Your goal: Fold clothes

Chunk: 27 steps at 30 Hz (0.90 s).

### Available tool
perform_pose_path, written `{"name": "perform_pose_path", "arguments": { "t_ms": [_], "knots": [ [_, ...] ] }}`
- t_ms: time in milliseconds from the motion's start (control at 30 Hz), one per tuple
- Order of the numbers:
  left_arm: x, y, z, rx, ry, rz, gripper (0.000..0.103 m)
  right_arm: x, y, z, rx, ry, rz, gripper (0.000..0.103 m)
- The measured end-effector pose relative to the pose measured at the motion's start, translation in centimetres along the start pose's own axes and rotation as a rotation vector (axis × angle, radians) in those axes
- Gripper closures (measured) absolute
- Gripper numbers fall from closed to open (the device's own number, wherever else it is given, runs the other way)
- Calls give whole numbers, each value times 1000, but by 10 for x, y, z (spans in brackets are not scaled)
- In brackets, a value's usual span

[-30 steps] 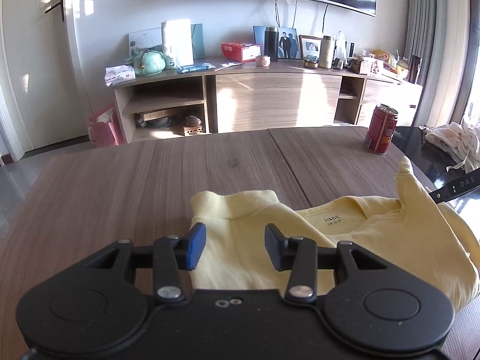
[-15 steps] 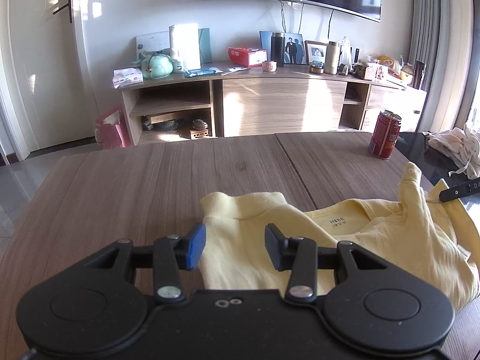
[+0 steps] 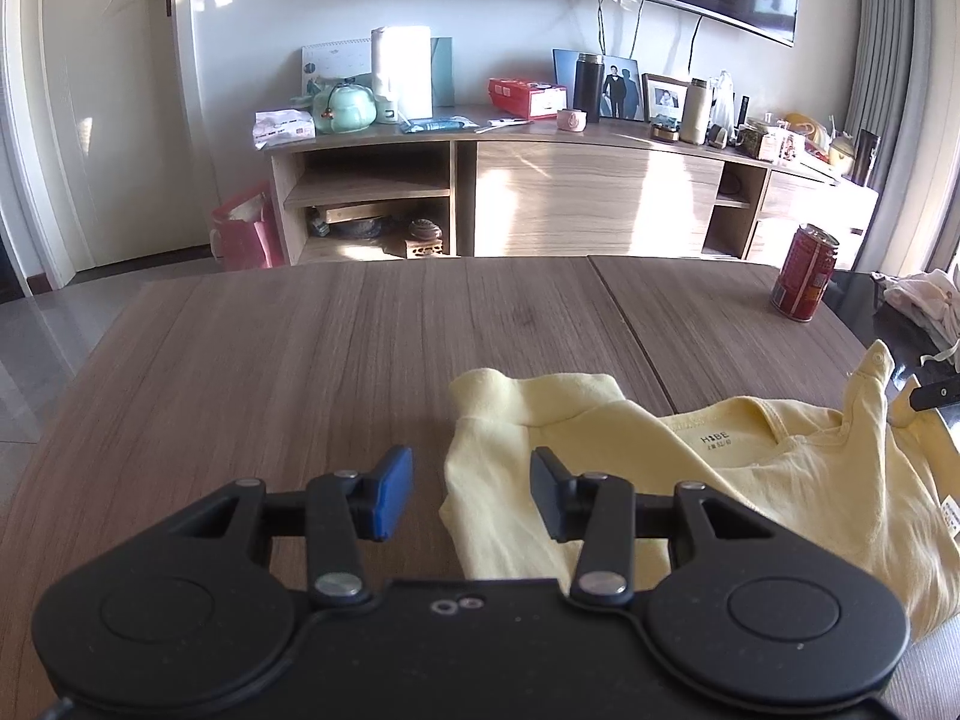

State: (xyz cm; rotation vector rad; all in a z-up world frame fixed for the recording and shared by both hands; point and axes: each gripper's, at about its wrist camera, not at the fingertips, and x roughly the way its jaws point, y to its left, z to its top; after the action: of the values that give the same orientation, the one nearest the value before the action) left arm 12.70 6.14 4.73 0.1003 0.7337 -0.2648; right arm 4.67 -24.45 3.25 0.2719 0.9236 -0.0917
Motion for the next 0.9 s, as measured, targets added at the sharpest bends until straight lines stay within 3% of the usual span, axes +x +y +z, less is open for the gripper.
{"name": "perform_pose_path", "arguments": {
  "t_ms": [67, 167, 300, 467, 667, 767, 900],
  "knots": [
    [3, 3, 4, -8, 4, -4, 60, -8, 4, 2, -19, -33, -23, 62],
    [16, 7, 12, -31, 35, -28, 59, -20, 15, 2, -86, -88, -48, 61],
    [41, 7, 18, -89, 88, -42, 59, -27, 42, 0, -182, -112, -15, 61],
    [54, 6, 15, -125, 126, 22, 62, -25, 68, -4, -230, -103, 49, 59],
    [49, 10, 6, -86, 130, 97, 65, -25, 80, -7, -247, -103, 75, 58],
    [50, 18, 4, -112, 150, 51, 64, -26, 79, -8, -244, -97, 69, 56],
    [38, 30, 9, -169, 117, -26, 62, -30, 72, -10, -210, -90, 70, 54]
  ]
}}
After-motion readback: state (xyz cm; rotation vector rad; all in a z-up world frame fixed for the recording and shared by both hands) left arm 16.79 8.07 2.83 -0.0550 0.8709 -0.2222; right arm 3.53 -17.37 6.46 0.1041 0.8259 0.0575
